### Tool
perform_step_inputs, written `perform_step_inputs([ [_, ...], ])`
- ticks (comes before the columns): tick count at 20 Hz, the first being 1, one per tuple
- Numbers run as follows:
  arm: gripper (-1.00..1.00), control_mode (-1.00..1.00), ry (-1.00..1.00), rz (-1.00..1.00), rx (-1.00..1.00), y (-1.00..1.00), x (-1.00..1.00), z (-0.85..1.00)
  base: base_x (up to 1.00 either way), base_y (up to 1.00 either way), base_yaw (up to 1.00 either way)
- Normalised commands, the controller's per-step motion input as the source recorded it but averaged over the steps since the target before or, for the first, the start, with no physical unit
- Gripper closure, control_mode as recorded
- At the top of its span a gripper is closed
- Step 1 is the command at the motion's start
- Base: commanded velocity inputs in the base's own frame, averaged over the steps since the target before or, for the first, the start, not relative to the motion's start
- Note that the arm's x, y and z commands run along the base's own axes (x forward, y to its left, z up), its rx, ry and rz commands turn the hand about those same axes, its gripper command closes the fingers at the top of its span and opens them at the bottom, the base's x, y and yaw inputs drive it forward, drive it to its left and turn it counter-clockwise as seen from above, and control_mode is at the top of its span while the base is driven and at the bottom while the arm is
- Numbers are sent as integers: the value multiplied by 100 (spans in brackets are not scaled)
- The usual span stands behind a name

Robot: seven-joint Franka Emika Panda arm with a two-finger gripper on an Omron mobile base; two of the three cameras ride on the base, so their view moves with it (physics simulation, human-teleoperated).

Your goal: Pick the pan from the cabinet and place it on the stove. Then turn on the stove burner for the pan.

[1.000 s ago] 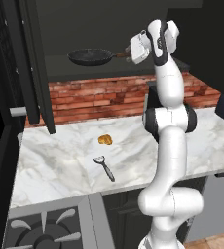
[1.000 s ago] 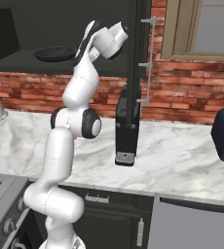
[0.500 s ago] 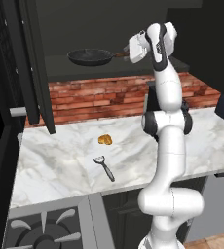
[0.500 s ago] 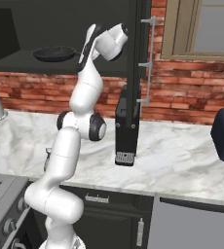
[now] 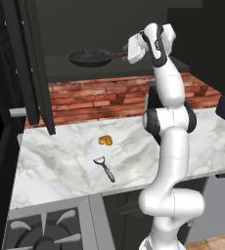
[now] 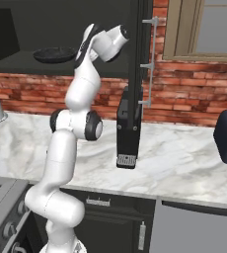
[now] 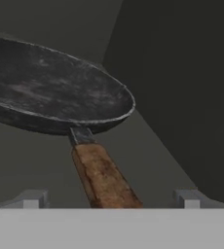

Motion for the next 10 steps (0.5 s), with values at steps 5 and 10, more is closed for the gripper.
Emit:
perform_step_inputs([
  [5,-100,-100,1,7,-6,0,34,8,0,0,0],
  [10,-100,-100,12,6,-12,0,30,2,0,0,0],
])
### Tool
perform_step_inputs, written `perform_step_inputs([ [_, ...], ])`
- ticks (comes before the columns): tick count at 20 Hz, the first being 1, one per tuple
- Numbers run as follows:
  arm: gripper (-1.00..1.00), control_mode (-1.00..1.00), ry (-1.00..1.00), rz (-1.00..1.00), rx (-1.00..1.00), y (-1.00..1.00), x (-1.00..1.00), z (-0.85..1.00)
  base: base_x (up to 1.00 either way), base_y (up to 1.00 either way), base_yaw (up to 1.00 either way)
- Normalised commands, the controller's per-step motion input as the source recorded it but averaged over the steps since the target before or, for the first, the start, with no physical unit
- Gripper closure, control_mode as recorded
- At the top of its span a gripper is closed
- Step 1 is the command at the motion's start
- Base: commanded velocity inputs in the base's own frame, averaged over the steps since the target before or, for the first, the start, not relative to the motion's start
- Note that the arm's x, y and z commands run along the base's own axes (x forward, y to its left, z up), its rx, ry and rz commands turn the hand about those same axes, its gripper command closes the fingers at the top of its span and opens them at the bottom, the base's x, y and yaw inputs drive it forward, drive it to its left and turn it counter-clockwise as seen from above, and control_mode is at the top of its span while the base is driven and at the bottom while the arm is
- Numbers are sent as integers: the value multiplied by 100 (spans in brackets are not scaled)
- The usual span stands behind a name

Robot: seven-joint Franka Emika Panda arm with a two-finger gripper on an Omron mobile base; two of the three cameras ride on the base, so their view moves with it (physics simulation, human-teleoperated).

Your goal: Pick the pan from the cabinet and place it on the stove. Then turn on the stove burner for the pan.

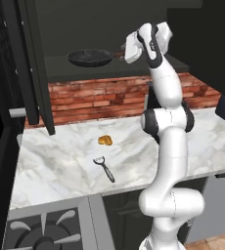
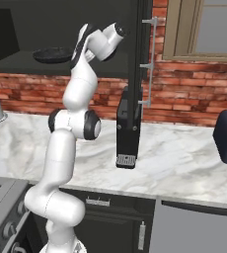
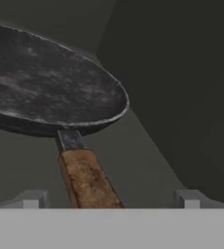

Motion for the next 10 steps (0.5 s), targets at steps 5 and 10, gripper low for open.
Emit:
perform_step_inputs([
  [5,-100,-100,29,4,-15,-5,23,0,0,0,0],
  [10,-100,-100,31,6,-15,-3,24,0,0,0,0],
])
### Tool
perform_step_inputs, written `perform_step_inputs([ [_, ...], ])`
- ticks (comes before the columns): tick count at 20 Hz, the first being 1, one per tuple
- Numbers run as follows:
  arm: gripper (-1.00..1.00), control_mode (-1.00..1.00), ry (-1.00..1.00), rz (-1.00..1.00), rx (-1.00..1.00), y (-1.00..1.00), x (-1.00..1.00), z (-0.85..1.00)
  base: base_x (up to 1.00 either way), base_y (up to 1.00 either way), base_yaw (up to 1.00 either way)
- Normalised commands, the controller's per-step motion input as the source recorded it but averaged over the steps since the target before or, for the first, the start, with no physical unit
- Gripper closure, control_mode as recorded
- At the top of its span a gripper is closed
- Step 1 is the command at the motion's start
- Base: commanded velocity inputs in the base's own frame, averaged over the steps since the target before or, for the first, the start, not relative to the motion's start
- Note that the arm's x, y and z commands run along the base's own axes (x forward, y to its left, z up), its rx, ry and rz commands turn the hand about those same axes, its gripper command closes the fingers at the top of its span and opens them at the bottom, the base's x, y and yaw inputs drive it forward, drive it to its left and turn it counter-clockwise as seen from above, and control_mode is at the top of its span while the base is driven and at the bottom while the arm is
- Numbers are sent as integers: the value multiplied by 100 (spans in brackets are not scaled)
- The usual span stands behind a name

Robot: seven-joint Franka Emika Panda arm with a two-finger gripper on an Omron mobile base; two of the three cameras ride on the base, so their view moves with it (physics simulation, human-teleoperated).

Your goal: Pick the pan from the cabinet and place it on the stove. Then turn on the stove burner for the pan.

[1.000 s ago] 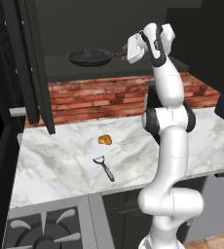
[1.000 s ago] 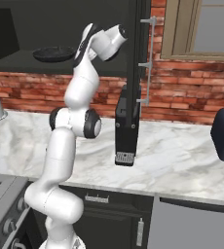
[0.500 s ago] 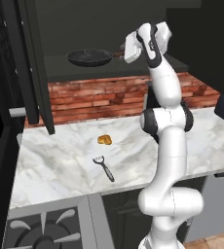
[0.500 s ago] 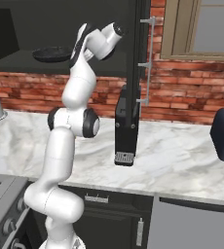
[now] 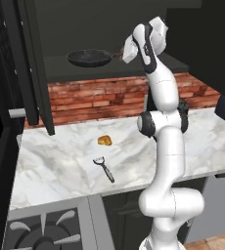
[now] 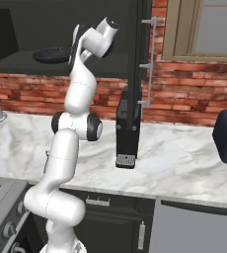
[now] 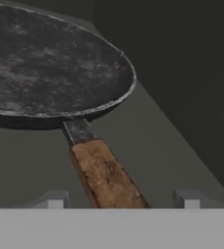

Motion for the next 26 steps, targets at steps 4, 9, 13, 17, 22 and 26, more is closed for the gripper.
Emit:
perform_step_inputs([
  [4,-100,-100,16,9,-15,1,-3,0,0,0,0],
  [9,-100,-100,12,10,-13,6,-19,-15,0,0,0],
  [13,-100,-100,17,7,-13,14,-18,-18,0,0,0],
  [17,100,-100,20,5,-13,21,-5,-20,0,0,0],
  [22,100,-100,7,1,-2,6,-4,-21,0,0,0],
  [26,100,-100,0,0,1,0,-24,-18,0,0,0],
])
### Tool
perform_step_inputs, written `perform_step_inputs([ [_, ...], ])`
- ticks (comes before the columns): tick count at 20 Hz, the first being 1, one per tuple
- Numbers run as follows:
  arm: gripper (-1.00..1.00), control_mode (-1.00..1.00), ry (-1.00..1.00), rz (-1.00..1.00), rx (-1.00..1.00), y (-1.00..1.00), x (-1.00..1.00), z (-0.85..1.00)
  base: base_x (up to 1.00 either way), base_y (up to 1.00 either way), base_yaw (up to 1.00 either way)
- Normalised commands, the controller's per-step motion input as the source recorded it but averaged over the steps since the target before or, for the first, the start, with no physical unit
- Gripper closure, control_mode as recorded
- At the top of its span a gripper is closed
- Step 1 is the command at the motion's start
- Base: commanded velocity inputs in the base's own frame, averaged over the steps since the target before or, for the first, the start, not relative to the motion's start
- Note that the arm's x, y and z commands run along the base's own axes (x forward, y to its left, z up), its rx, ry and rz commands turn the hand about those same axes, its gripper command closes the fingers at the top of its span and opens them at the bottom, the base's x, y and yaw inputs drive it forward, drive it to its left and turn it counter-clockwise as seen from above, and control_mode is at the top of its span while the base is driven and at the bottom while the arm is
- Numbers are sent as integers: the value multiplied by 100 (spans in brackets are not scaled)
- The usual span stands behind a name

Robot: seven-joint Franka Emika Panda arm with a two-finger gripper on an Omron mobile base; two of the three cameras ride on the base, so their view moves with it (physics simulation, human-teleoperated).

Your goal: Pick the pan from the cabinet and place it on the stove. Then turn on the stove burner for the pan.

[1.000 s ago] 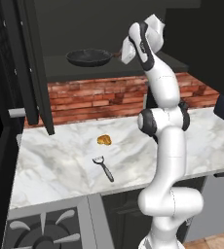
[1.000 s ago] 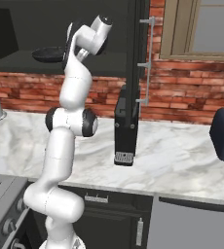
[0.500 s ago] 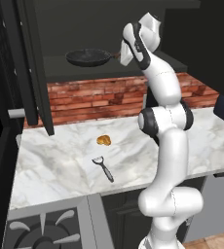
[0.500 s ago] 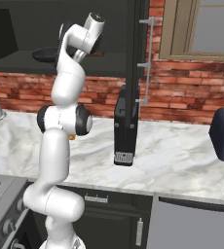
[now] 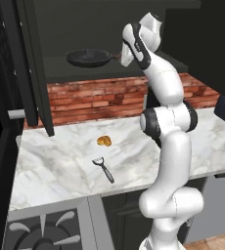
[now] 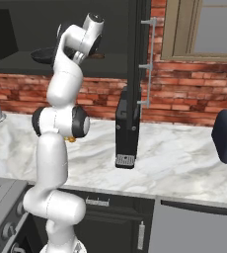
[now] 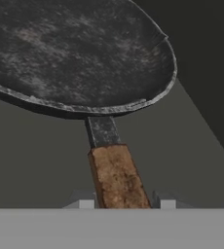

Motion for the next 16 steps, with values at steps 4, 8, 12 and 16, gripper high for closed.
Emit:
perform_step_inputs([
  [4,100,-100,0,0,2,0,-48,-16,0,0,0],
  [8,100,-100,0,0,2,1,-70,-16,0,0,0],
  [12,100,-100,-2,0,1,0,-74,-14,0,0,0],
  [16,100,-100,-6,0,0,3,-75,-14,0,0,0],
])
